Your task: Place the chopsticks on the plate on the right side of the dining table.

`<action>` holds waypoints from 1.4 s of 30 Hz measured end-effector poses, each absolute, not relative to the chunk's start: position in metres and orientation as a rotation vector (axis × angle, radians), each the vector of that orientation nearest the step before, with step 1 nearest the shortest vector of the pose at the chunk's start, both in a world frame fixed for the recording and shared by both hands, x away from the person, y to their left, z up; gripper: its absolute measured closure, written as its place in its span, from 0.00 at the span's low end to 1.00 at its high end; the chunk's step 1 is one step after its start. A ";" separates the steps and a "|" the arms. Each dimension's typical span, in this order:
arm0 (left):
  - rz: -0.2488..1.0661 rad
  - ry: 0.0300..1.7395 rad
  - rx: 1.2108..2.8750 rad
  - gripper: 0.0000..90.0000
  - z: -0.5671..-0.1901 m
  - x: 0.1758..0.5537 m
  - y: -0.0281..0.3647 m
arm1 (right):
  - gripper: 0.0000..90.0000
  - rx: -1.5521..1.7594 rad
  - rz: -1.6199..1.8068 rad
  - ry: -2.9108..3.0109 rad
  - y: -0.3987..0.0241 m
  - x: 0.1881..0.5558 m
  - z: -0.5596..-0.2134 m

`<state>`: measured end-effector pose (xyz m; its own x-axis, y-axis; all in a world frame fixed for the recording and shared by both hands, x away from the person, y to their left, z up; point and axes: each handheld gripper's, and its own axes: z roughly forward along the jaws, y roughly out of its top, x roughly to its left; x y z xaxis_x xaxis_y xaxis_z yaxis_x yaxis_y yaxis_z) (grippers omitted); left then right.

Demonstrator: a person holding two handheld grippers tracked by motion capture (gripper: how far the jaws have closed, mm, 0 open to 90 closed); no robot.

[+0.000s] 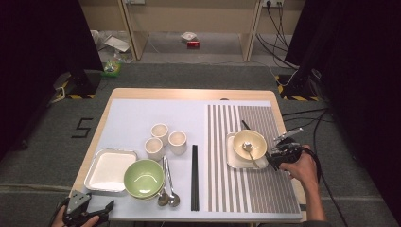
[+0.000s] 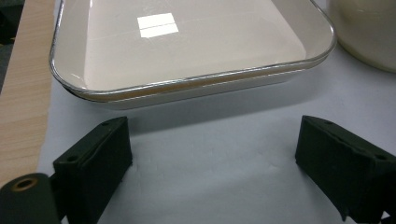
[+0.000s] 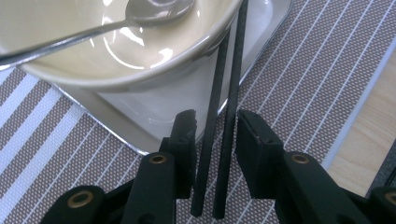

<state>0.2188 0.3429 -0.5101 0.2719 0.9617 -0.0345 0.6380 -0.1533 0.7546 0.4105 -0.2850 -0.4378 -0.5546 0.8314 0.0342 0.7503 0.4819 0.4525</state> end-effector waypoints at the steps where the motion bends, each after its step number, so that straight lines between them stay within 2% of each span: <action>1: 0.619 1.443 1.877 0.10 -0.510 0.219 0.343 | 0.76 1.359 0.622 2.538 -0.285 0.410 -0.438; 9: 0.618 1.444 1.876 0.10 -0.510 0.219 0.343 | 0.83 1.323 0.589 2.572 -0.284 0.405 -0.441; 20: 0.617 1.444 1.875 0.10 -0.510 0.219 0.343 | 0.86 1.279 0.526 2.605 -0.284 0.413 -0.438; 37: 0.618 1.445 1.877 0.10 -0.510 0.219 0.343 | 0.86 1.094 0.388 2.694 -0.280 0.435 -0.436; 42: 0.618 1.444 1.876 0.10 -0.510 0.219 0.343 | 0.83 1.086 0.404 2.686 -0.278 0.439 -0.437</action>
